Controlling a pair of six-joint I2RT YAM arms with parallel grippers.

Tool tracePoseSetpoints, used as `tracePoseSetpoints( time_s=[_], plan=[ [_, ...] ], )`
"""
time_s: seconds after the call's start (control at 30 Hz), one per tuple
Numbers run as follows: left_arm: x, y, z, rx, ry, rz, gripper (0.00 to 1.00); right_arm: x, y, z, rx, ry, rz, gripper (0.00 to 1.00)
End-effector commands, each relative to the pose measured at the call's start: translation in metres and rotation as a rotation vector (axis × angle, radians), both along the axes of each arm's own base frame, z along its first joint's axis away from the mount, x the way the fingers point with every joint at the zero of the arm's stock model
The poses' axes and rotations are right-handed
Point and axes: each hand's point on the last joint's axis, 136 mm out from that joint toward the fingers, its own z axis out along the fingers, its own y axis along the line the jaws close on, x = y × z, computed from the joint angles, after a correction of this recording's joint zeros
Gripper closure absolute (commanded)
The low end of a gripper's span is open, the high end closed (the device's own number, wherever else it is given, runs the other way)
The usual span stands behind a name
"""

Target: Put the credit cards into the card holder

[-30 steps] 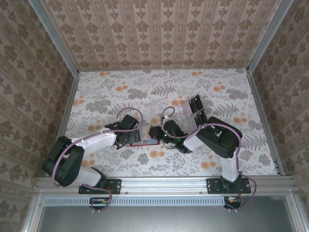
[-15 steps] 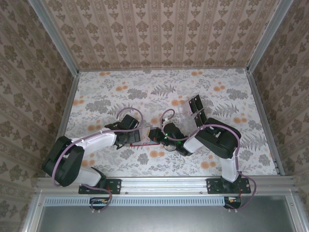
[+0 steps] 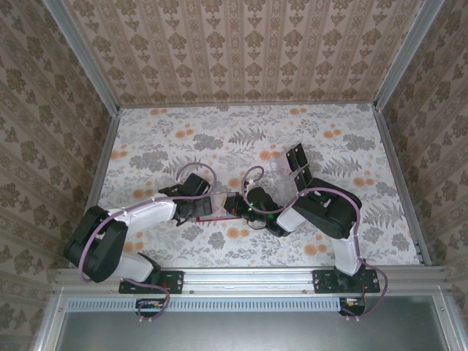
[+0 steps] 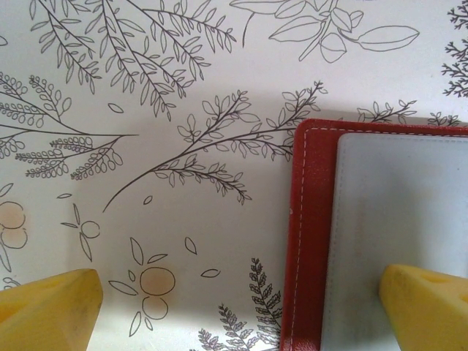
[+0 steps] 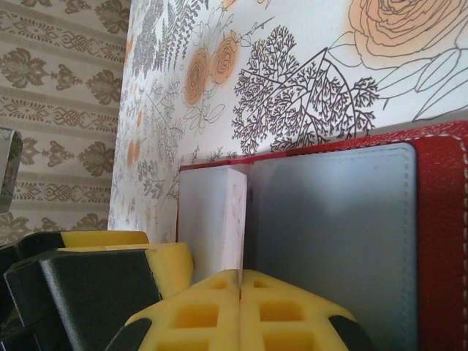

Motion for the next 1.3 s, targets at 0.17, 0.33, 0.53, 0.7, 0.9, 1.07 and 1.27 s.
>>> tracePoseSetpoints(
  time_s=[0.17,0.33,0.53,0.7,0.9,1.07,1.27],
  plan=[
    [-0.014,0.017,-0.009,0.06,0.052,0.01,0.0,-0.009,-0.012,-0.025,-0.074,0.041,0.005,1.0],
    [-0.015,0.017,-0.009,0.06,0.053,0.011,0.0,-0.011,-0.019,-0.027,-0.09,0.043,0.005,1.0],
    [-0.015,0.017,-0.009,0.06,0.054,0.01,0.0,-0.012,-0.016,-0.027,-0.092,0.048,0.024,1.0],
    [-0.014,0.016,-0.009,0.055,0.053,0.011,0.0,-0.011,-0.004,-0.026,-0.088,0.062,0.069,1.0],
    [-0.014,0.014,-0.009,0.05,0.054,0.01,0.0,-0.011,0.004,-0.032,-0.095,0.086,0.09,1.0],
    [-0.012,0.012,-0.005,0.042,0.048,0.008,0.0,-0.012,0.004,-0.036,-0.109,0.101,0.094,1.0],
    [-0.004,0.019,0.017,0.026,0.003,0.034,0.0,-0.012,0.003,-0.034,-0.131,0.105,0.101,1.0]
  ],
)
